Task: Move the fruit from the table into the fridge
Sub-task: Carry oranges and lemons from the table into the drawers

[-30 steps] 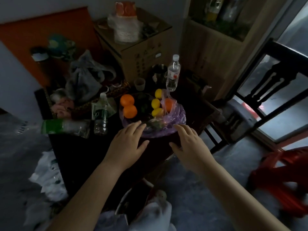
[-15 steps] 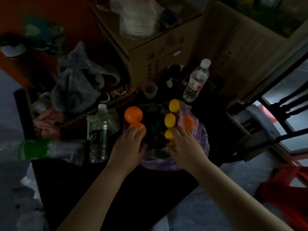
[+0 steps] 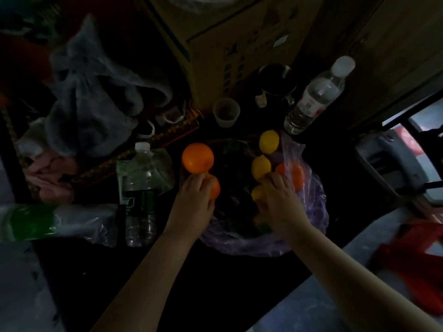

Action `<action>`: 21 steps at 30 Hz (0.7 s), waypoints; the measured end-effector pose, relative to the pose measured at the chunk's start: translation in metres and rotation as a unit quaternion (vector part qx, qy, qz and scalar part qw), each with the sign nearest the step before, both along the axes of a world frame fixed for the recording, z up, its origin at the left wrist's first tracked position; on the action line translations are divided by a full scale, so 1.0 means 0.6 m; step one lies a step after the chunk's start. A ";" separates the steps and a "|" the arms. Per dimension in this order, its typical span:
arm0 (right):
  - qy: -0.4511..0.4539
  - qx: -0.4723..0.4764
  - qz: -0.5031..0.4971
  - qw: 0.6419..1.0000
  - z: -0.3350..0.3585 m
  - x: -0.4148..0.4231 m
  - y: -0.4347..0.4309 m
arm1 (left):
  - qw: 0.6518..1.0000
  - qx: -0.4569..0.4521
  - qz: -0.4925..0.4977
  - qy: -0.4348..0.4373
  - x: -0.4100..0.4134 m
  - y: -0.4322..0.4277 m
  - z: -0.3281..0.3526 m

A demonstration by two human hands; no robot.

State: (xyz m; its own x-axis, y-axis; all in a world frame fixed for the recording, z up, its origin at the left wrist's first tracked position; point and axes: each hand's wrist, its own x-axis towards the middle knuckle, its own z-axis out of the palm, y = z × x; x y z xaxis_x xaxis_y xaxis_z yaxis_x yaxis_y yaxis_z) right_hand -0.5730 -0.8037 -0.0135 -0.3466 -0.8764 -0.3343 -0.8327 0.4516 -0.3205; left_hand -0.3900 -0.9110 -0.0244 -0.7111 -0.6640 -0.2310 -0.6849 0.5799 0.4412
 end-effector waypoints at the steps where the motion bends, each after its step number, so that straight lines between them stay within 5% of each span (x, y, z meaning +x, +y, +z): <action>1: 0.000 0.001 -0.004 1.000 -0.003 -0.002 -0.001 | 1.000 0.002 0.001 -0.003 0.000 -0.004 -0.002; 21: 0.042 -0.005 0.007 0.999 -0.029 -0.005 -0.005 | 0.999 -0.007 -0.028 -0.031 0.001 -0.016 -0.022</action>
State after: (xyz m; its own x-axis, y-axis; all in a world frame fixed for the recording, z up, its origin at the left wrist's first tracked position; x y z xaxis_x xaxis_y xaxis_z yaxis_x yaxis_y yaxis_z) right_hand -0.5761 -0.8067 -0.0312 -0.3607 -0.8844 -0.2961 -0.8628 0.4370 -0.2543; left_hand -0.3894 -0.9205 -0.0374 -0.7314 -0.6275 -0.2671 -0.6774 0.6229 0.3913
